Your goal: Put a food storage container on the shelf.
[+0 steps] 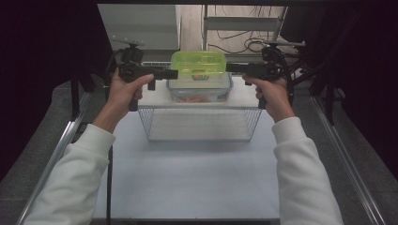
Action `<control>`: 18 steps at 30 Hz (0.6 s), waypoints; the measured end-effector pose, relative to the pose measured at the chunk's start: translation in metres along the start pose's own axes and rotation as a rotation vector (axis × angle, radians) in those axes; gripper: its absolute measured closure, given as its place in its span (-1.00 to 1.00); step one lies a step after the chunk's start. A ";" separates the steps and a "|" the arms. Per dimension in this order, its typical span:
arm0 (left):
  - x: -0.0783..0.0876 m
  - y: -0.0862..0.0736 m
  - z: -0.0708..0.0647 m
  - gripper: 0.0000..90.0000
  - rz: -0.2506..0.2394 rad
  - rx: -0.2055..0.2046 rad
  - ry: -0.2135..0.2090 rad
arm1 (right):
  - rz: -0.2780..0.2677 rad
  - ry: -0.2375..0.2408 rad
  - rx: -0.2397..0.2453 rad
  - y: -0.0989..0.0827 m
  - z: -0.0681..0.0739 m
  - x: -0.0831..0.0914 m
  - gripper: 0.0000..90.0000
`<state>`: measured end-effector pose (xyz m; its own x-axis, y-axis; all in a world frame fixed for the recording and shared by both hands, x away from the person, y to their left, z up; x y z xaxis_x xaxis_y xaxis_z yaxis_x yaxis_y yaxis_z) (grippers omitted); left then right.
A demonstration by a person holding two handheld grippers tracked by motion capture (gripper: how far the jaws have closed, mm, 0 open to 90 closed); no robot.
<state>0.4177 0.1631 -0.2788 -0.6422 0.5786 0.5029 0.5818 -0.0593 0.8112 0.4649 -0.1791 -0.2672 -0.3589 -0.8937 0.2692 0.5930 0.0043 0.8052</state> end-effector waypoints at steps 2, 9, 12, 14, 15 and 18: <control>0.006 -0.007 0.004 -0.67 0.003 0.002 0.006 | 0.022 0.000 0.004 -0.004 0.002 0.005 -0.17; 0.034 -0.039 0.011 -0.63 -0.005 -0.019 0.004 | 0.079 0.022 0.033 -0.026 0.012 0.023 -0.18; 0.044 -0.059 0.006 -0.62 0.000 -0.053 0.008 | 0.116 0.017 0.064 -0.039 0.015 0.028 -0.18; 0.047 -0.070 0.004 -0.62 0.006 -0.072 0.003 | 0.133 0.021 0.075 -0.052 0.017 0.033 -0.18; 0.048 -0.076 0.003 -0.62 0.007 -0.086 0.003 | 0.138 0.023 0.078 -0.057 0.017 0.034 -0.18; 0.051 -0.097 -0.001 -0.62 0.015 -0.100 -0.003 | 0.158 0.032 0.093 -0.078 0.018 0.040 -0.19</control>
Point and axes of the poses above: each handheld gripper's, and its own axes: x roughly backward along the jaws, y roughly out of its top, z roughly to its left, the point moved 2 cm from there along -x, roughly forward along the jaws, and after that the axes turned 14 degrees about y, right-handed, at the moved point
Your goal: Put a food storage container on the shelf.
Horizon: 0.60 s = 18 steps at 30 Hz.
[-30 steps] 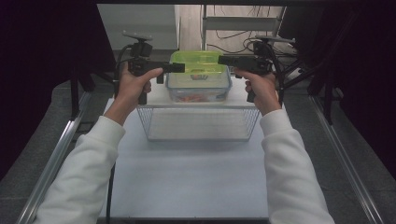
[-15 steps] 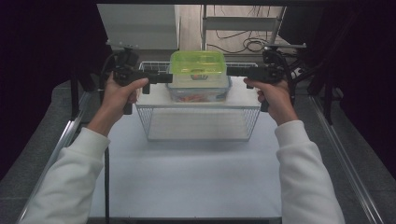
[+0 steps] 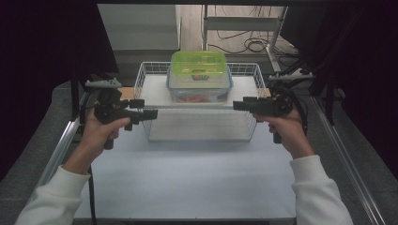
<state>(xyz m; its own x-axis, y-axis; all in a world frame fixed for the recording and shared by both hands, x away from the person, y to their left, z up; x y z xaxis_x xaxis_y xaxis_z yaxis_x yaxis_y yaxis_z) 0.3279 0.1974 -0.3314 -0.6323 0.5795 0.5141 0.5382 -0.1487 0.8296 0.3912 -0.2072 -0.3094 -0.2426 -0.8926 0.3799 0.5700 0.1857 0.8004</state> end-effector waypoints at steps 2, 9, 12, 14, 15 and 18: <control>-0.001 -0.015 -0.003 -0.62 0.012 -0.010 0.000 | 0.007 0.006 0.006 -0.017 0.002 0.002 -0.19; -0.016 -0.070 -0.012 -0.61 0.075 -0.022 0.002 | 0.051 0.036 -0.006 -0.080 0.000 0.004 -0.20; -0.024 -0.090 -0.015 -0.61 0.099 -0.023 -0.005 | 0.076 0.034 -0.023 -0.102 -0.005 0.003 -0.20; -0.030 -0.102 -0.016 -0.61 0.122 -0.023 -0.011 | 0.093 0.024 -0.024 -0.114 -0.008 0.002 -0.21; -0.033 -0.106 -0.017 -0.61 0.128 -0.015 -0.020 | 0.105 0.024 -0.027 -0.122 -0.011 0.001 -0.21; -0.041 -0.121 -0.018 -0.61 0.148 -0.007 -0.028 | 0.136 0.013 -0.045 -0.140 -0.017 -0.003 -0.22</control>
Point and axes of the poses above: each handheld gripper's, and its own axes: x roughly backward along the jaws, y roughly out of its top, z roughly to its left, the point moved 2 cm from there along -x, roughly forward along the jaws, and after that the axes turned 14 degrees about y, right-handed, at the moved point
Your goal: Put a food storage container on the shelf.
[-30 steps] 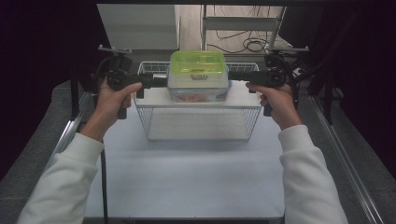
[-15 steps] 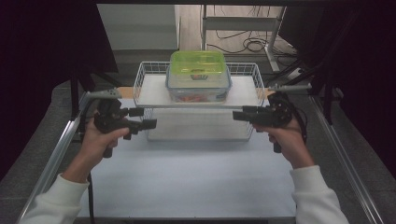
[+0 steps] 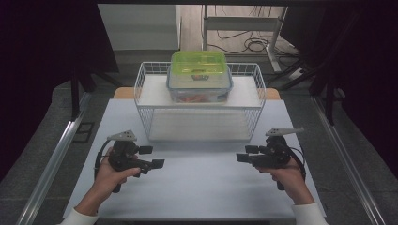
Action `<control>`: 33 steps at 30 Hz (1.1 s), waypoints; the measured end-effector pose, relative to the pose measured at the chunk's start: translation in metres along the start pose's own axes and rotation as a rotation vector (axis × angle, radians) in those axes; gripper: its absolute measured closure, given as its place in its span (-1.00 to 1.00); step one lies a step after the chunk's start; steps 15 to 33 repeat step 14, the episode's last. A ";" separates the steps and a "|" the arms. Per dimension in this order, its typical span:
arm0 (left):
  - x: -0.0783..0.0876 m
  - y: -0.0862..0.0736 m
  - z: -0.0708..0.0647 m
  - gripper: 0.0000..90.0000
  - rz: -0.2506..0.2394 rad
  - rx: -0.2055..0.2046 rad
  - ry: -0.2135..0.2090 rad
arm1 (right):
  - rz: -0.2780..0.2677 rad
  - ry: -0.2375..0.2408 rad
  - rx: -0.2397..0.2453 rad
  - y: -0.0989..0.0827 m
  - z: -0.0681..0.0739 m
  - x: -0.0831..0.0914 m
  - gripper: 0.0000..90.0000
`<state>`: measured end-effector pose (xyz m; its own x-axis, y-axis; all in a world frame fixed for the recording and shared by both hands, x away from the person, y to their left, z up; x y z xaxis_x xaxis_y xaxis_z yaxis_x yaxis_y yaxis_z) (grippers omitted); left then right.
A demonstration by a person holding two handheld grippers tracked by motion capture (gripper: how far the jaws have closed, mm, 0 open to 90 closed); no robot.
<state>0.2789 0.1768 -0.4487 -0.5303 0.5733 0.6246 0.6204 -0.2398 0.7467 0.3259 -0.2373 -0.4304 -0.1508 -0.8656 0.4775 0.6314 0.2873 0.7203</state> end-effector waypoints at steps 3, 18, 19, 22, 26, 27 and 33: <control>-0.006 -0.007 -0.001 -0.60 0.005 0.003 -0.007 | 0.015 -0.003 -0.010 -0.011 -0.005 -0.006 -0.22; -0.013 -0.017 -0.003 -0.60 0.021 -0.014 0.020 | -0.007 -0.010 0.005 -0.018 -0.004 -0.007 -0.26; -0.013 -0.017 -0.003 -0.60 0.021 -0.014 0.020 | -0.007 -0.010 0.005 -0.018 -0.004 -0.007 -0.26; -0.013 -0.017 -0.003 -0.60 0.021 -0.014 0.020 | -0.007 -0.010 0.005 -0.018 -0.004 -0.007 -0.26; -0.013 -0.017 -0.003 -0.60 0.021 -0.014 0.020 | -0.007 -0.010 0.005 -0.018 -0.004 -0.007 -0.26; -0.013 -0.017 -0.003 -0.60 0.021 -0.014 0.020 | -0.007 -0.010 0.005 -0.018 -0.004 -0.007 -0.26; -0.013 -0.017 -0.003 -0.60 0.021 -0.014 0.020 | -0.007 -0.010 0.005 -0.018 -0.004 -0.007 -0.26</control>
Point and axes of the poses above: each handheld gripper's, and its own axes: x roughly backward along the jaws, y roughly out of its top, z roughly to its left, the point moved 2 cm from there along -x, roughly forward along the jaws, and after that the axes turned 14 degrees about y, right-handed, at the moved point
